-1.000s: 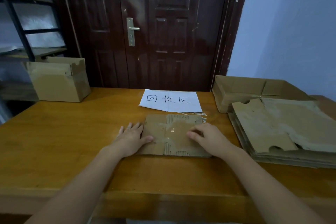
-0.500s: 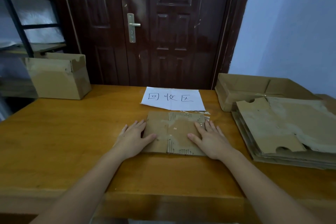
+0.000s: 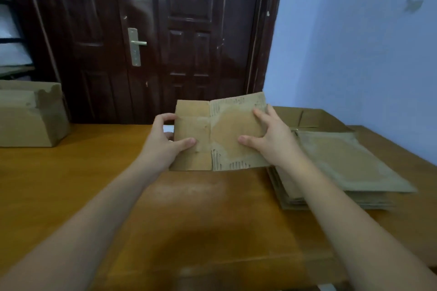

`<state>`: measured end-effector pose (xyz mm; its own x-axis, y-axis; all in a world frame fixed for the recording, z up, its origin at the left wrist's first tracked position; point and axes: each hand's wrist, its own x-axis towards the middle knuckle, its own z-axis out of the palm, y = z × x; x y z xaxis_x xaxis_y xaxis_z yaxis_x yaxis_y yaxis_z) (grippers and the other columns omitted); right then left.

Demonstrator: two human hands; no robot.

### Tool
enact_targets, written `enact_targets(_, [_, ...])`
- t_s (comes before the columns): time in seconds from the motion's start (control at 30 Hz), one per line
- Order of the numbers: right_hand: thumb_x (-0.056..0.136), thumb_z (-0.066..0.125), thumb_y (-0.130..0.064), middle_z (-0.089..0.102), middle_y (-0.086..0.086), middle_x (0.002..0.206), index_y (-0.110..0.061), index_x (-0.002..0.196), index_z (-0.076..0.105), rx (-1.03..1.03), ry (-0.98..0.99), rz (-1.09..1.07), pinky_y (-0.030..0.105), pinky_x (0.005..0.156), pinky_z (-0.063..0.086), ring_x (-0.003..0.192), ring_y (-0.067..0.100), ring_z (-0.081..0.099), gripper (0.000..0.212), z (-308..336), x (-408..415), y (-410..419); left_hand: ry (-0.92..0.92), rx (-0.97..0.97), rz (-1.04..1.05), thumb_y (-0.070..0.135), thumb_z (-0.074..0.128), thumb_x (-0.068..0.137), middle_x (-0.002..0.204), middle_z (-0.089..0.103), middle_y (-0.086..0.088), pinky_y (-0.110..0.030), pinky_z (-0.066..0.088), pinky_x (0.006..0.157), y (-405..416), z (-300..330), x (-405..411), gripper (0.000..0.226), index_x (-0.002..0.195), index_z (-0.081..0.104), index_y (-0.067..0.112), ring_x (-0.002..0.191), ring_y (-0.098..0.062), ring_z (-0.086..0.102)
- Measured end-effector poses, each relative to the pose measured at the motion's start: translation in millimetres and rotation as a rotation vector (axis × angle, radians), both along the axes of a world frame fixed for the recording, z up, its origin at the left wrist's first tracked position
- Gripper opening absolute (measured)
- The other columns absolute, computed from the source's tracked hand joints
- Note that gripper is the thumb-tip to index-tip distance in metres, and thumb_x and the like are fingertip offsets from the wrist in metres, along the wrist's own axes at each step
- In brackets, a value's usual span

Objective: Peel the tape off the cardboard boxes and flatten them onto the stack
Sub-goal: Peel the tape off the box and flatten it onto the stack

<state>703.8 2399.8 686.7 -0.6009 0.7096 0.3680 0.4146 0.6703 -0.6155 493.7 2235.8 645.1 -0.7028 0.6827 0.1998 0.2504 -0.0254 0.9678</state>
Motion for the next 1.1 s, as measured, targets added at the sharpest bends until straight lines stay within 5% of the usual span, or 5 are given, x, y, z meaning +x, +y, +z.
enact_targets(0.2, [0.076,0.085,-0.047,0.014,-0.001,0.169,-0.026,0.158,0.034,0.016,-0.221,-0.144,0.040,0.119,0.025,0.150,0.025,0.027,0.098,34,76,68,0.113,-0.001,-0.130,0.025,0.087,0.083,0.111,0.069,-0.003,-0.032,0.061,0.065,86,24,67,0.051,0.125,0.060,0.036,0.090,-0.018,0.072])
enact_targets(0.43, [0.076,0.087,-0.042,0.037,0.004,0.160,-0.022,0.156,0.038,-0.094,-0.288,-0.222,0.030,0.112,0.028,0.145,0.025,0.037,0.096,25,164,135,0.207,-0.144,-0.272,0.036,0.083,0.086,0.138,0.060,0.003,-0.039,0.054,0.101,175,10,138,0.063,0.142,0.055,0.029,0.121,-0.019,0.059])
enact_targets(0.63, [0.086,0.080,-0.038,0.016,0.003,0.169,-0.021,0.160,0.028,-0.124,-0.438,-0.208,0.037,0.121,0.022,0.151,0.027,0.026,0.092,-18,200,169,0.577,-0.450,-0.332,0.057,0.061,0.097,0.146,0.056,0.002,-0.042,0.053,0.099,201,-21,179,0.068,0.155,0.035,0.035,0.127,-0.024,0.057])
enact_targets(0.83, [0.091,0.069,-0.051,0.010,-0.002,0.170,-0.034,0.160,0.024,-0.156,-0.527,-0.209,0.052,0.122,0.019,0.152,0.032,0.017,0.084,-56,206,187,0.966,-0.549,-0.284,0.067,0.040,0.101,0.122,0.066,0.000,-0.042,0.056,0.085,202,-44,179,0.063,0.154,0.036,0.033,0.106,-0.023,0.063])
enact_targets(1.1, [0.099,0.061,-0.041,0.022,-0.009,0.167,-0.036,0.151,0.043,-0.090,-0.653,-0.075,0.053,0.124,0.013,0.153,0.027,0.015,0.056,-53,201,196,1.363,-0.512,-0.354,0.054,0.033,0.101,0.141,0.047,-0.011,-0.044,0.034,0.113,221,-29,182,0.061,0.135,0.059,0.010,0.131,-0.030,0.044])
